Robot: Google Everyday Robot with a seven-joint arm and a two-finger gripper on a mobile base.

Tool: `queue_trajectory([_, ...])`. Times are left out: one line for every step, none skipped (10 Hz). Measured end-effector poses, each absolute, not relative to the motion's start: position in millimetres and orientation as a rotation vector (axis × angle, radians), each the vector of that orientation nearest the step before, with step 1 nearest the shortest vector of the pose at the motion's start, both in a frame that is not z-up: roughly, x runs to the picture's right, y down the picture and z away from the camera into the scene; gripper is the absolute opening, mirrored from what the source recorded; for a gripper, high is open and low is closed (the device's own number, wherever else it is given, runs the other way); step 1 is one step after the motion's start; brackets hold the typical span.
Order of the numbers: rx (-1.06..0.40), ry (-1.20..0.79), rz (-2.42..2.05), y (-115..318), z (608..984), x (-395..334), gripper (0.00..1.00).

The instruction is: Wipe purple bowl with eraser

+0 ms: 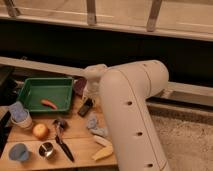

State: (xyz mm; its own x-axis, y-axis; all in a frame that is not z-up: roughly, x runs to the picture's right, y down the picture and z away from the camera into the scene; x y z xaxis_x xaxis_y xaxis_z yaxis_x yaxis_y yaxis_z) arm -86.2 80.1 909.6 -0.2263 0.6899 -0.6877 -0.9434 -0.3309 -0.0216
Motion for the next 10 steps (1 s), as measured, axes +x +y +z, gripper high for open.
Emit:
queue_trajectory([-0.71,0.482,1.809,75.4,900.9,-82.1,0.01])
queue_trajectory([-0.683,0.481,1.82,72.4,893.8,-77.1,0.0])
queue_trajectory([-0.648,0.477,1.829,67.0,883.8,-73.7,0.0])
queue_trajectory([-0.606,0.468,1.839,60.8,872.5,-70.3,0.0])
queue_trajectory([-0.571,0.455,1.851,54.0,865.3,-66.3,0.0])
queue_trajectory([-0.524,0.424,1.869,42.3,858.3,-59.9,0.0])
queue_trajectory([-0.496,0.381,1.877,29.9,855.7,-58.6,0.0])
queue_trajectory([-0.481,0.345,1.882,16.3,856.3,-59.1,0.0])
queue_trajectory([-0.471,0.3,1.881,-2.7,858.1,-62.7,0.0])
queue_trajectory([-0.464,0.243,1.872,-29.1,862.1,-73.0,0.0])
